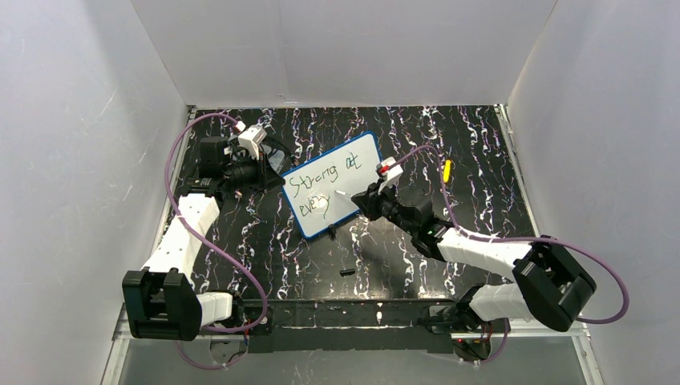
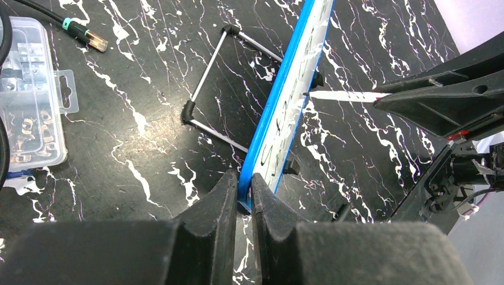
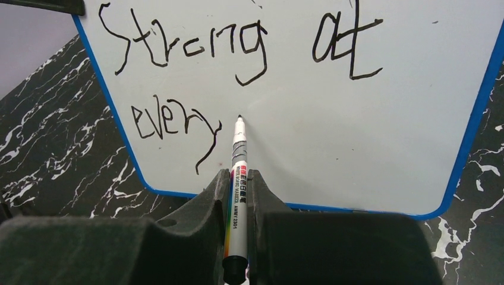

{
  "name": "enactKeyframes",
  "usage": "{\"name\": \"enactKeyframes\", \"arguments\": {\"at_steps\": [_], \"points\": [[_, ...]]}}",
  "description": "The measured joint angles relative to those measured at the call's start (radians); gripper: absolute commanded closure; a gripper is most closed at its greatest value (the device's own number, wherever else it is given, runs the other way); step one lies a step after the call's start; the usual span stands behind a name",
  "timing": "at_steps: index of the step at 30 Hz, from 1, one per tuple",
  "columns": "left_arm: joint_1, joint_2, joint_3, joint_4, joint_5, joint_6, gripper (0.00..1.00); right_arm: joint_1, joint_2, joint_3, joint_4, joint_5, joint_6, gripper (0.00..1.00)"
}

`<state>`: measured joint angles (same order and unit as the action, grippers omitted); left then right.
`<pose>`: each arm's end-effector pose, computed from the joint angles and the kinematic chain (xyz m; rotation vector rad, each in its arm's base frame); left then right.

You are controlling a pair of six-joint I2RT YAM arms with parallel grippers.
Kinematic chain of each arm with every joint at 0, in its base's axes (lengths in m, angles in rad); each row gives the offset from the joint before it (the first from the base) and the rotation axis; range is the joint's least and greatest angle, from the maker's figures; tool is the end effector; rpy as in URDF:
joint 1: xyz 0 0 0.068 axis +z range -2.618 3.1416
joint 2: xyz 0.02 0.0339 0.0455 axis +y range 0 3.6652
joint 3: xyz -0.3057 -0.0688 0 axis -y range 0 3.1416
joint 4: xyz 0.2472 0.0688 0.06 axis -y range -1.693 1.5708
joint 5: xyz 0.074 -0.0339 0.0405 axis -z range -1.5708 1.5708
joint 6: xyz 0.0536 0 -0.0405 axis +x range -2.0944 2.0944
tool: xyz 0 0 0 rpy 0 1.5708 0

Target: Write a sentence on the whiteboard

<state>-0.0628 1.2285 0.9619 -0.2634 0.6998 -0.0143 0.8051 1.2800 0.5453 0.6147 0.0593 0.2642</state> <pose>0.2682 -0.0515 0.3361 0.4691 1.9997 -0.7775 0.1981 0.2015 0.2699 -0.4224 1.6956 0.7446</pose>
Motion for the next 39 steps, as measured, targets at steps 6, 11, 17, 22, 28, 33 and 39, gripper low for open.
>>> {"name": "enactKeyframes", "arguments": {"at_steps": [6, 11, 17, 22, 28, 33, 39], "points": [[0.0, 0.0, 0.0, 0.0, -0.001, 0.0, 1.0, -0.002, 0.025, 0.008, 0.002, 0.013, 0.002, 0.99], [0.0, 0.0, 0.0, 0.0, -0.003, 0.0, 1.0, -0.005, 0.021, 0.008, -0.001, 0.039, 0.007, 0.99], [0.0, 0.0, 0.0, 0.0, -0.003, 0.0, 1.0, -0.02, 0.004, 0.008, -0.011, 0.074, 0.009, 0.99], [0.0, 0.0, 0.0, 0.0, -0.002, 0.0, 1.0, -0.025, -0.011, 0.008, -0.01, 0.059, 0.009, 0.99], [0.0, 0.0, 0.0, 0.0, -0.002, 0.0, 1.0, -0.025, -0.026, 0.008, 0.022, 0.034, 0.009, 0.99], [0.0, 0.0, 0.0, -0.001, -0.002, 0.0, 1.0, -0.025, -0.005, 0.009, 0.045, 0.03, 0.009, 0.99], [0.0, 0.0, 0.0, -0.001, -0.002, 0.0, 1.0, -0.025, 0.023, 0.009, 0.046, 0.031, 0.009, 0.99]]}}
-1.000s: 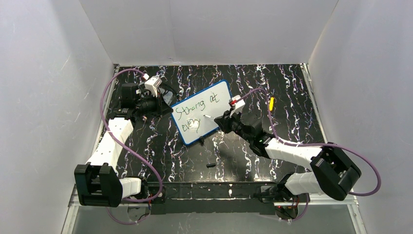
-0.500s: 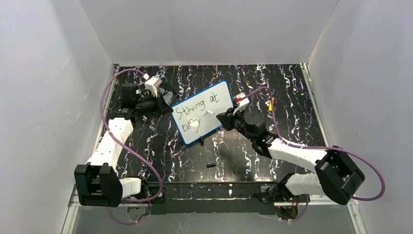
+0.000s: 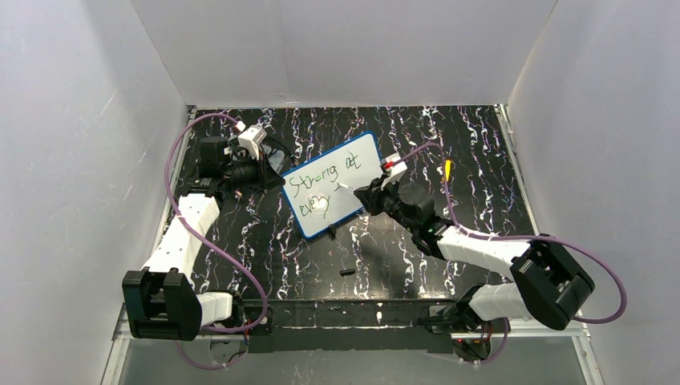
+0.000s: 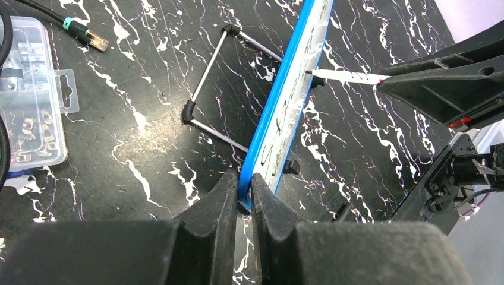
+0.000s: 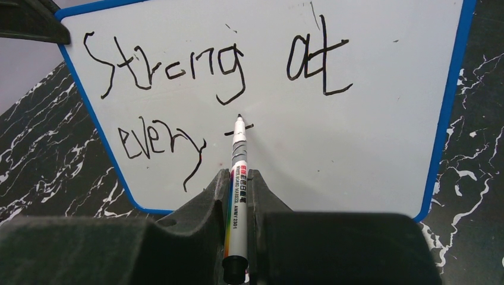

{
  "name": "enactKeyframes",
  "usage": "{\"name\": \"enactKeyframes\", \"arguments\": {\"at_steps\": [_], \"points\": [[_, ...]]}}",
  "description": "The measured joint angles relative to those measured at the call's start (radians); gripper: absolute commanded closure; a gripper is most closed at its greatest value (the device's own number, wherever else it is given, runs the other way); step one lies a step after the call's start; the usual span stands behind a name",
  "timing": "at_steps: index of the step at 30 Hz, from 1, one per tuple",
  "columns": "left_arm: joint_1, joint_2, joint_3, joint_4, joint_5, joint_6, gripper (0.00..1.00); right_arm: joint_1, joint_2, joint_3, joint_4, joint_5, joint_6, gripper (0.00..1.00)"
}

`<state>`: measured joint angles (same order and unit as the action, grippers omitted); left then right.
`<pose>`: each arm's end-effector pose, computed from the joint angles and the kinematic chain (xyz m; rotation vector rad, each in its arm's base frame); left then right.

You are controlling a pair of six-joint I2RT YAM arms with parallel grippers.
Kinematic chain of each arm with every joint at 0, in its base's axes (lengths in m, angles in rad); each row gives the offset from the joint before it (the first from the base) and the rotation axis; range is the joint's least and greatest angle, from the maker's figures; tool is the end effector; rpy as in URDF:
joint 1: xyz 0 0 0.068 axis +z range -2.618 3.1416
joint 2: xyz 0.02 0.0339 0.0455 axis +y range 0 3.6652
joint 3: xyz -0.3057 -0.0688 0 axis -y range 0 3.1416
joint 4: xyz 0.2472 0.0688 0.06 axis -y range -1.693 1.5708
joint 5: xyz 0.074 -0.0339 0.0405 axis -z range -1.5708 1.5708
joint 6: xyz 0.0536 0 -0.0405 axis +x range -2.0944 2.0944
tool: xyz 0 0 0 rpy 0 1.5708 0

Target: Write a sentence on the whiteboard

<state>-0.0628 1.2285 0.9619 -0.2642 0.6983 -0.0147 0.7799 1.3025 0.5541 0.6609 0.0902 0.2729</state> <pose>0.2682 -0.0514 0.3360 0.4676 2.0010 -0.7765 0.2080 0.1990 0.2729 -0.3599 1.6707 0.7193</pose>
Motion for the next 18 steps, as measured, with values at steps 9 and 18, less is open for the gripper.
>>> {"name": "enactKeyframes", "arguments": {"at_steps": [9, 18], "points": [[0.0, 0.0, 0.0, 0.0, -0.001, 0.0, 1.0, 0.0, 0.001, -0.016, 0.0, -0.002, 0.011, 0.99], [0.0, 0.0, 0.0, 0.0, -0.002, 0.0, 1.0, 0.0, -0.007, -0.082, -0.003, -0.022, 0.049, 0.99]]}}
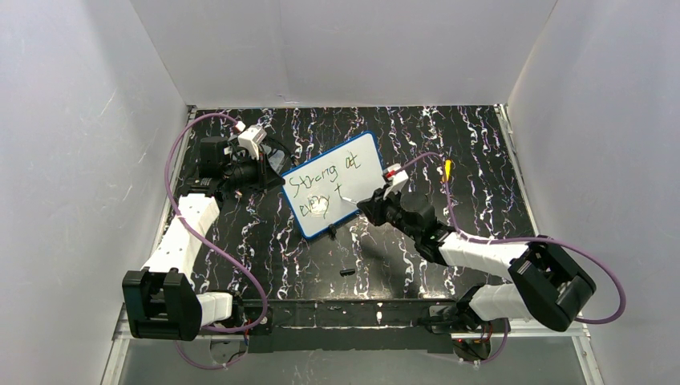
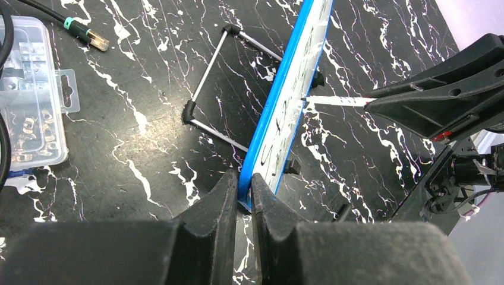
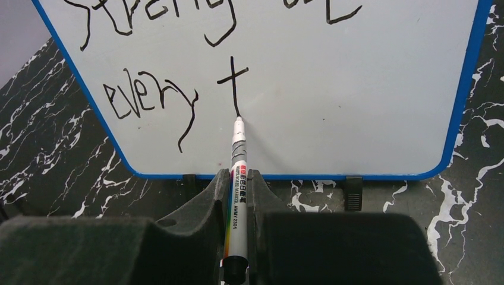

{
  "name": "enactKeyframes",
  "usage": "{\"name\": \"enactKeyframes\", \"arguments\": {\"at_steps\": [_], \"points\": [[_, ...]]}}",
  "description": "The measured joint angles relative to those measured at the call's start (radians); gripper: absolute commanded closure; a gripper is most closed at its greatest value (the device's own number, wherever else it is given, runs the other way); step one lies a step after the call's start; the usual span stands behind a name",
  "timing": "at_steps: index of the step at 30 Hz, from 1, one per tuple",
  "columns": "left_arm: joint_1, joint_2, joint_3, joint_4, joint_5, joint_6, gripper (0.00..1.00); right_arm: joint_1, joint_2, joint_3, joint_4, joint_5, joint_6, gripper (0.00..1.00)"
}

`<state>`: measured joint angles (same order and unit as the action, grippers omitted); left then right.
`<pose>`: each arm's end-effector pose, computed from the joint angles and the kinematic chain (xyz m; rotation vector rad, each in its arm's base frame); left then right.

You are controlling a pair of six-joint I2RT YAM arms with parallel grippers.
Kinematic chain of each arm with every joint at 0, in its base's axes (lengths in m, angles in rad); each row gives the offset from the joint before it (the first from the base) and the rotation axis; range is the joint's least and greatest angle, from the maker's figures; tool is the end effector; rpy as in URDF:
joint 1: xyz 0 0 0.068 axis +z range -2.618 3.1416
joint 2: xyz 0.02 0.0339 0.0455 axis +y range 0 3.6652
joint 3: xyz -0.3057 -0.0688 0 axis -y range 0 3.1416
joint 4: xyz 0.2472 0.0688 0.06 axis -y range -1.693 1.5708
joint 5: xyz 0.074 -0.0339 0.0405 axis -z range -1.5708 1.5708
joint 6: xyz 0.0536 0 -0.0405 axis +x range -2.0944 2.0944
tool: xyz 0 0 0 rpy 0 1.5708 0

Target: Write a sentence on the whiteboard

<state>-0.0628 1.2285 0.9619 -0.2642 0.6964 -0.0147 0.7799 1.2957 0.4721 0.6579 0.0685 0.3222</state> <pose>0.2683 -0.0513 0.3359 0.4665 2.0016 -0.7745 0.1979 0.1906 0.2461 -0.3565 1.7600 0.7433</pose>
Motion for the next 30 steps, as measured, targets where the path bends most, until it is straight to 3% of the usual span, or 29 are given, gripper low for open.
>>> {"name": "enactKeyframes", "arguments": {"at_steps": [15, 30], "points": [[0.0, 0.0, 0.0, -0.001, 0.0, 0.0, 1.0, 0.0, -0.071, 0.014, -0.056, 0.064, -0.035, 0.99], [0.0, 0.0, 0.0, -0.001, 0.0, 0.0, 1.0, 0.0, -0.02, 0.05, -0.034, 0.066, -0.06, 0.99]]}}
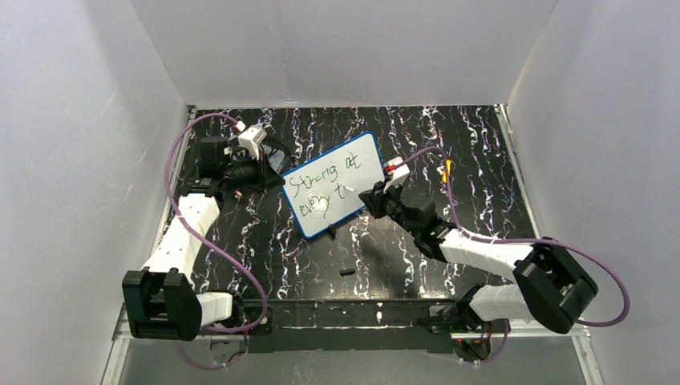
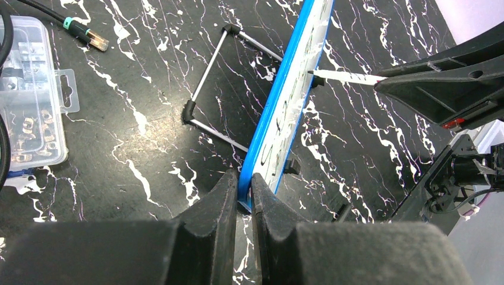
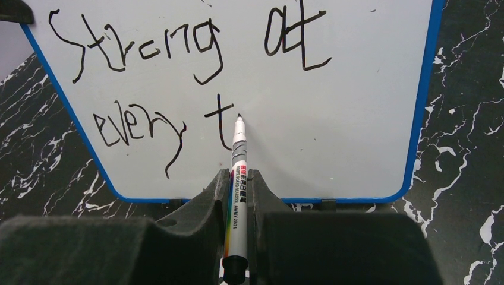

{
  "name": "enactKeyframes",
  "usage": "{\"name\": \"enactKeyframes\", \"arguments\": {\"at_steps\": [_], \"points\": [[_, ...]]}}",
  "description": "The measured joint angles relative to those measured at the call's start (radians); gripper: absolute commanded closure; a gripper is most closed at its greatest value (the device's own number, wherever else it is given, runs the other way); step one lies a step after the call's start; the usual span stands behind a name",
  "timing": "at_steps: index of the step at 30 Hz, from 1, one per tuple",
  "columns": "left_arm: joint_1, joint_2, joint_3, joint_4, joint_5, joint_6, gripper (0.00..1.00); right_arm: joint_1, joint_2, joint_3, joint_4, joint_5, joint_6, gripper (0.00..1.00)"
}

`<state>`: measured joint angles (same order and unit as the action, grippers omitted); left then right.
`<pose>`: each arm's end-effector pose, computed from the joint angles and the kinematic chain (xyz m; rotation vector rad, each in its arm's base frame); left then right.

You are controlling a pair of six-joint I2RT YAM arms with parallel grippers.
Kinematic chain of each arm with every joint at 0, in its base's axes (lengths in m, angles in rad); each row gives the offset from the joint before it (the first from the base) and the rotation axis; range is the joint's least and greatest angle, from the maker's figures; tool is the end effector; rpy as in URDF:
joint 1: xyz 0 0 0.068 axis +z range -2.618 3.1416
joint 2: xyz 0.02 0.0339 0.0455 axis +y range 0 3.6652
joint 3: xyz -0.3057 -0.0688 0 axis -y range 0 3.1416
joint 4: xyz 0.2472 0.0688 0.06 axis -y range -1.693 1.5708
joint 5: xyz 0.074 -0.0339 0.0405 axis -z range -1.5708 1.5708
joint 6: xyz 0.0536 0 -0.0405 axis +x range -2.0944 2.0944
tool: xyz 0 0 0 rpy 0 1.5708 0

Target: Write a sentence on the whiteboard

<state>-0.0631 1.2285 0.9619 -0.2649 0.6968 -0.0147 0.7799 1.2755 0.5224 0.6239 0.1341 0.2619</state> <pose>0.2682 -0.0514 0.3359 0.4668 2.0021 -0.7753 0.2030 0.1907 0.2643 -0.3465 1.7087 0.6595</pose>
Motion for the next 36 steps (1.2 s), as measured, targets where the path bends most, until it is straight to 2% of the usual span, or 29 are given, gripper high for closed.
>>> {"name": "enactKeyframes", "arguments": {"at_steps": [36], "points": [[0.0, 0.0, 0.0, 0.0, 0.0, 0.0, 1.0, 0.0, -0.01, -0.01, -0.031, 0.034, -0.005, 0.99]]}}
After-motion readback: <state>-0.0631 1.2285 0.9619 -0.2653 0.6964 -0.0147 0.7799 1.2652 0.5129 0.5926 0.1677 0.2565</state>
